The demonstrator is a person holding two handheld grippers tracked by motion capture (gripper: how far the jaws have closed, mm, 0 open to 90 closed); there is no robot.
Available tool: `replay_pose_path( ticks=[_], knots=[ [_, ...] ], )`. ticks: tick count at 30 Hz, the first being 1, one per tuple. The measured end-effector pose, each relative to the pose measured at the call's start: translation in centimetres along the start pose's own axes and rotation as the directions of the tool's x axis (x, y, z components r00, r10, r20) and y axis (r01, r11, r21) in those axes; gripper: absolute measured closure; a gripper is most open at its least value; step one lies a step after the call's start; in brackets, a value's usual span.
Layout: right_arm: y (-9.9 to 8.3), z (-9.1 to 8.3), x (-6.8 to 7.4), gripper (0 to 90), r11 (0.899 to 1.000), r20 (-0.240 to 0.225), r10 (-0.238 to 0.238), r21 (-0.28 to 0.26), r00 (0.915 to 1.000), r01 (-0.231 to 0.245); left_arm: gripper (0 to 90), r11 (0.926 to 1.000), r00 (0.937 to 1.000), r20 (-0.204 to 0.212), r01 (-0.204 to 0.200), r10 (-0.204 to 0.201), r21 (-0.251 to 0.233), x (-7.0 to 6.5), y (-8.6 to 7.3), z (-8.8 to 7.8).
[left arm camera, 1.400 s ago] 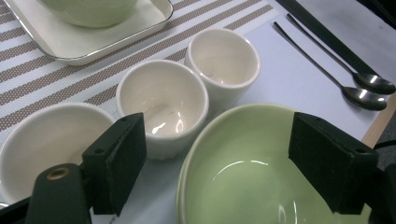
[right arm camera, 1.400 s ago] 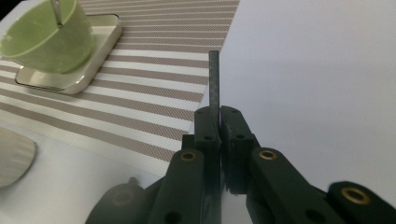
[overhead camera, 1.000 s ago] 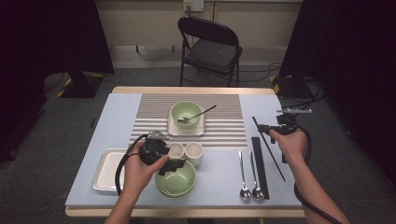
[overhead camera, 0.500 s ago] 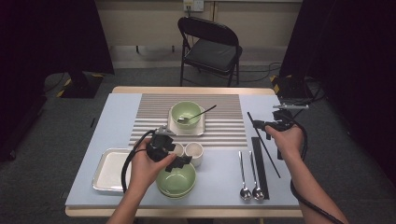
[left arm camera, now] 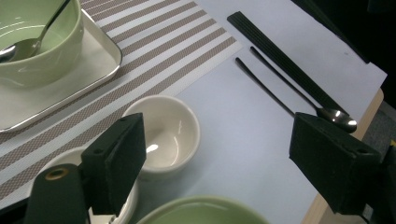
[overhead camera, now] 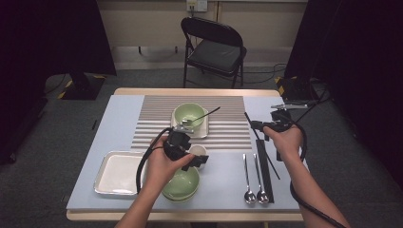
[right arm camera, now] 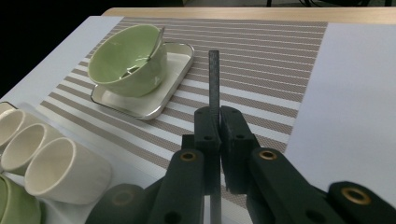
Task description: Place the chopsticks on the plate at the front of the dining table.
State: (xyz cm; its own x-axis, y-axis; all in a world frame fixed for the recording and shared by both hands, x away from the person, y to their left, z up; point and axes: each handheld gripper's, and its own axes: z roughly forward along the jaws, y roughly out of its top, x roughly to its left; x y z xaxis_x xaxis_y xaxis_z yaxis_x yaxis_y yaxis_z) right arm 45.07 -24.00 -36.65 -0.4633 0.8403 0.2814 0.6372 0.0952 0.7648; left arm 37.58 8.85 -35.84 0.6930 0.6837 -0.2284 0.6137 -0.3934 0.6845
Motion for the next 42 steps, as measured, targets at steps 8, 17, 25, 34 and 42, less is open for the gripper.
replay_pose_path(
  ticks=[8,17,25,34,42],
  knots=[
    [0.2,0.6,1.4,86.3,1.0,-0.029,-0.014,-0.001,0.9995,0.014,18.9,0.9999,0.9998,0.019,0.01,-0.01,0.004,-0.9,0.9,1.3],
    [0.3,0.9,2.1,86.3,1.0,-0.043,-0.023,-0.007,0.9988,0.023,20.9,0.9994,0.9996,0.003,0.029,-0.029,0.016,-1.2,1.5,2.1],
    [0.4,1.3,3.0,86.3,1.0,-0.058,-0.03,-0.009,0.9978,0.03,30.2,0.9991,0.9998,-0.003,0.022,-0.022,0.036,-1.6,1.6,2.8],
    [0.5,1.8,3.9,86.3,0.999,-0.078,-0.039,-0.01,0.9962,0.038,32.7,0.9996,0.9998,0.013,0.013,-0.013,0.026,-1.9,1.8,3.2],
    [0.6,2.2,4.5,86.3,0.999,-0.09,-0.04,-0.008,0.9952,0.039,30.0,0.9999,0.9998,0.018,0.004,-0.004,0.015,-1.9,2.0,3.6]
  ],
)
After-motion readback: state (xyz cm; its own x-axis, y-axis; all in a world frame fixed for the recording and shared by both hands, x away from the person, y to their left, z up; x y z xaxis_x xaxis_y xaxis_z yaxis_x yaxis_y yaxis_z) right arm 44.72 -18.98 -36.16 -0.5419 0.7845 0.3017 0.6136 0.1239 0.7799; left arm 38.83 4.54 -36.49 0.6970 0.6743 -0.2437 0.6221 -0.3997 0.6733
